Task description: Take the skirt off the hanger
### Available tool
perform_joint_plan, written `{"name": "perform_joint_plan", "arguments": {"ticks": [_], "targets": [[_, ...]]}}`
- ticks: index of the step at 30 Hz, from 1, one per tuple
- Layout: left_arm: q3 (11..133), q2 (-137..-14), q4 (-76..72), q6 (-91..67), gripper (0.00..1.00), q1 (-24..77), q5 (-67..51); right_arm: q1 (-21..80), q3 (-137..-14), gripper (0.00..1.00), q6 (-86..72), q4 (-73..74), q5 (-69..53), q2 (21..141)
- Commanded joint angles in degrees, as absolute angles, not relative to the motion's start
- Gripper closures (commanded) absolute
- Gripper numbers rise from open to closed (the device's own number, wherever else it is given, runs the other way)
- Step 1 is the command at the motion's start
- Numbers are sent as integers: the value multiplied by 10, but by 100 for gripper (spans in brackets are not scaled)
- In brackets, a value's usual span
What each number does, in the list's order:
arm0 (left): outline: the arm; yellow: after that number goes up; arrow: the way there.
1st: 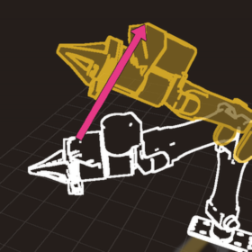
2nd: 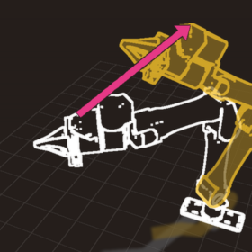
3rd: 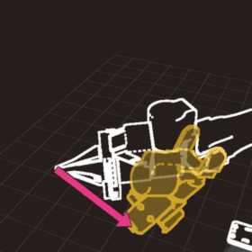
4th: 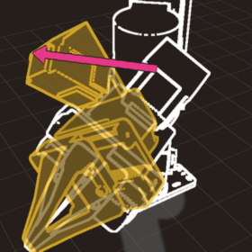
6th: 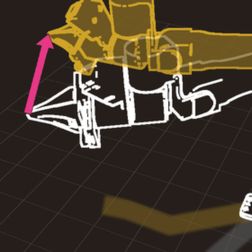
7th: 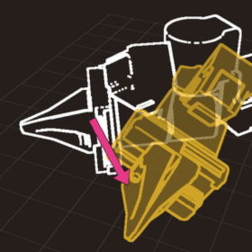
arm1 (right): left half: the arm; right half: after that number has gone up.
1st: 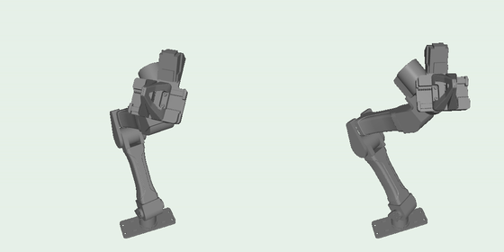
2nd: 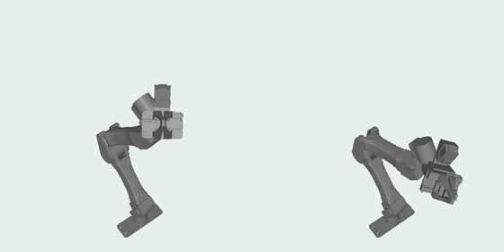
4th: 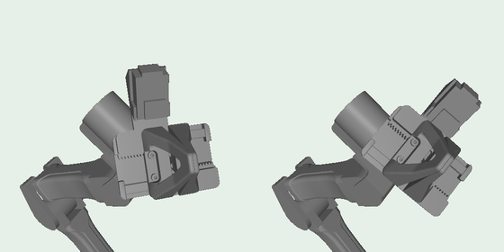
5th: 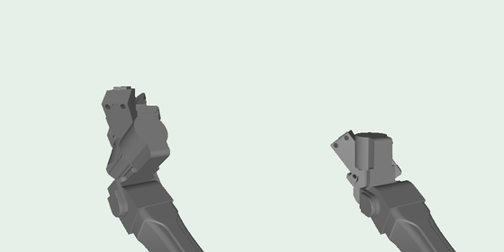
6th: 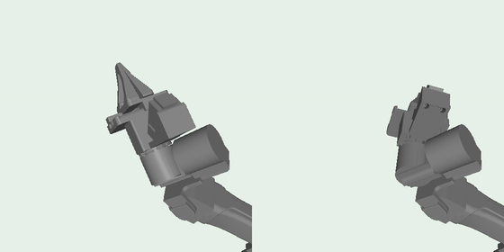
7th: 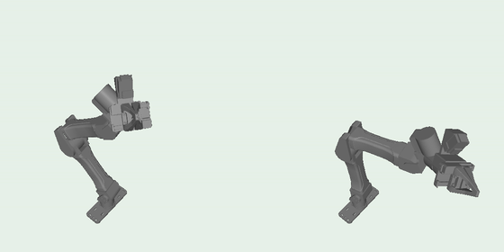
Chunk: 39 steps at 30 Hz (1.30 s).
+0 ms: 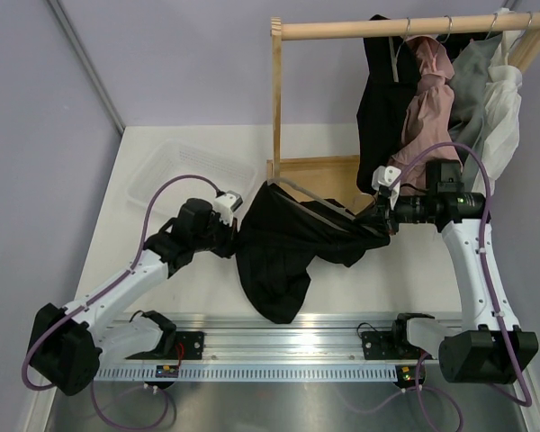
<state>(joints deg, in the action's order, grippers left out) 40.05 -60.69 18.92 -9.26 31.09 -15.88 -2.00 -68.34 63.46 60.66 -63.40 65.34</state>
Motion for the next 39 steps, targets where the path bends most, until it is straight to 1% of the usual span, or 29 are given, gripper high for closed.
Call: {"name": "perform_joint_plan", "arguments": {"ticks": [1,4,6,7,10,12,13,14,15,16,17,18,21,25,29,31,32,33,34,39], "targets": [[390,-626,229,-100,100,286,-128,-33,-715,100,657,613,-700,639],[385,-633,209,-105,100,283,-152,-36,-708,100,602,564,-704,628],[375,-607,172,-108,99,283,-185,-35,-688,100,565,505,-696,616],[374,-593,159,-110,95,283,-195,-35,-682,100,539,492,-695,614],[373,-536,114,-123,94,283,-235,-36,-670,100,520,477,-700,611],[390,-515,114,-113,88,283,-272,-36,-660,100,504,460,-698,606],[394,-505,103,-106,68,283,-288,-36,-654,100,495,451,-695,605],[395,-492,94,-102,53,283,-303,-36,-652,100,493,446,-694,604],[395,-460,84,-102,41,283,-318,-35,-652,100,499,452,-694,606],[395,-443,63,-101,24,283,-317,-35,-652,100,504,456,-694,606],[395,-430,53,-96,20,283,-311,-35,-653,100,509,461,-694,610],[401,-421,47,-91,19,283,-312,-35,-653,100,521,473,-694,610],[425,-436,52,-69,18,283,-330,-35,-650,100,531,483,-697,612],[456,-492,30,-69,18,283,-345,-34,-650,100,547,496,-699,612],[501,-578,-19,-69,20,284,-373,-31,-646,100,548,500,-699,610],[522,-610,-26,-69,26,283,-389,-29,-645,100,549,500,-699,610],[533,-625,-25,-67,31,284,-396,-29,-644,100,550,500,-698,609],[556,-652,-19,-63,38,284,-410,-29,-644,100,553,502,-697,609],[567,-664,-3,-57,48,283,-414,-29,-643,100,554,504,-696,609],[584,-693,-3,-50,61,283,-424,-26,-635,100,563,506,-693,610]]}}
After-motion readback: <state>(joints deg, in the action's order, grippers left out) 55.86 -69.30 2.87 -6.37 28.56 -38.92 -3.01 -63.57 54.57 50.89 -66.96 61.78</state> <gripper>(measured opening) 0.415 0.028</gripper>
